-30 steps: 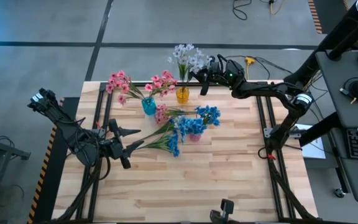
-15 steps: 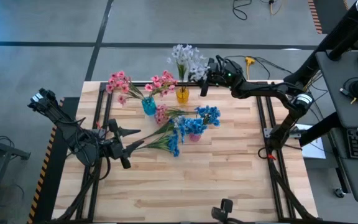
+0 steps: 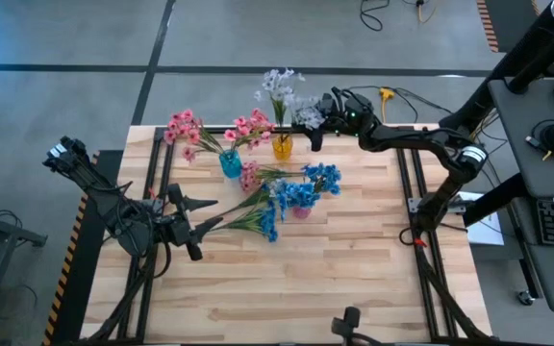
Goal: Sort flowers into vase by color
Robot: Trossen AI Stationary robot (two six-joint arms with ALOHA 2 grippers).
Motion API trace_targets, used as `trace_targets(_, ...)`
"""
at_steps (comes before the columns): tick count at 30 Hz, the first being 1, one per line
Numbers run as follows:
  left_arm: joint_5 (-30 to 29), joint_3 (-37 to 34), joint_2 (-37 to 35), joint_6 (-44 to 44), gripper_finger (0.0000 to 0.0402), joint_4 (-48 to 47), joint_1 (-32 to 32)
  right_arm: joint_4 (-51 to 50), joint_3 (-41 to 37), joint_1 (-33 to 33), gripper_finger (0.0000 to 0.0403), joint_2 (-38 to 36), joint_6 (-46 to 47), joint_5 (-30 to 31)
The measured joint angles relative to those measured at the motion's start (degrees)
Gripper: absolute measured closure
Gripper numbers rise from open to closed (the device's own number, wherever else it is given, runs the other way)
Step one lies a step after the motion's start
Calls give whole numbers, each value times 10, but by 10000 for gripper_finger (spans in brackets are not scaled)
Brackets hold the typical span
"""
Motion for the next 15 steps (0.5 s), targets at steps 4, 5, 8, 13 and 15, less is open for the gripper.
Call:
trace_targets(4, 0, 0, 0, 0, 212, 0, 0, -62, 12, -2, 129, -15, -15, 0)
trace_targets(5, 0, 0, 0, 0, 212, 0, 0, -79, 18, -2, 126, -18, -20, 1)
trace_targets(8, 0, 0, 0, 0, 212, 0, 0, -135, 34, -2, 118, -28, -32, 1)
trace_targets(13, 0, 0, 0, 0, 212, 0, 0, -239, 68, -2, 109, -41, -53, 8)
trace_targets(15, 0, 0, 0, 0, 212, 0, 0, -278, 83, -1, 105, -43, -65, 16)
